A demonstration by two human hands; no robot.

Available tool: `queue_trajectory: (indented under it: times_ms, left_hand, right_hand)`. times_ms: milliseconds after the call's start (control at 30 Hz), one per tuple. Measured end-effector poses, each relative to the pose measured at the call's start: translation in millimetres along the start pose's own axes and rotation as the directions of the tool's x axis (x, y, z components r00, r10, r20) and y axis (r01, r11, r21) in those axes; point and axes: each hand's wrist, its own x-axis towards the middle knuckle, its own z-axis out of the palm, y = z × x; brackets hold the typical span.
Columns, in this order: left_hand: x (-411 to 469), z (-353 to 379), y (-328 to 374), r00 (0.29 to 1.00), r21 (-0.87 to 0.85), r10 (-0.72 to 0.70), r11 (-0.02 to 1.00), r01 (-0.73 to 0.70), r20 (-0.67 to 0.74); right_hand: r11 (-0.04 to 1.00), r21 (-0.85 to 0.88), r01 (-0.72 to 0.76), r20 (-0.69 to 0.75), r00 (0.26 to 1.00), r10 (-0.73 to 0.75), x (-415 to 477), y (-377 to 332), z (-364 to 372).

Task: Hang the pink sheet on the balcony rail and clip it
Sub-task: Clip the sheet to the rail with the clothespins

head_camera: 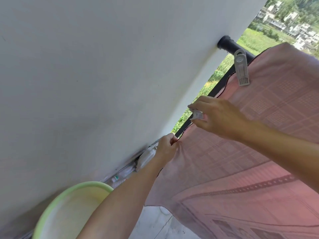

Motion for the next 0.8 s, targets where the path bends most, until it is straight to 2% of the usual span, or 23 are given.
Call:
queue_trajectory:
  times_ms: [100,267,400,600,800]
  left_hand:
    - [-4,5,1,0.999,0.018,-0.006,1.0,0.005,0.039]
    - [0,3,-9,0.989,0.267,-0.002,0.963,-0.038,0.147]
    - [6,-6,-25,0.995,0.224,-0.061,0.974,0.043,0.076]
    - [2,7,-41,0.996,0.067,-0.072,0.995,0.075,-0.048]
    - [0,-1,-55,0.998,0.051,-0.06,0.997,0.061,-0.02]
  right_hand:
    - [0.996,0.058,-0.07,0.075,0.995,0.066,3,0,3]
    - [0.983,0.109,-0.145,0.213,0.97,0.12,8,-4,19]
    - [0.963,0.168,-0.211,0.303,0.94,0.153,16,-7,34]
    - [0.963,0.176,-0.204,0.408,0.905,0.118,16,-8,59]
    - [0.97,0.091,-0.226,0.437,0.884,0.165,21,-9,88]
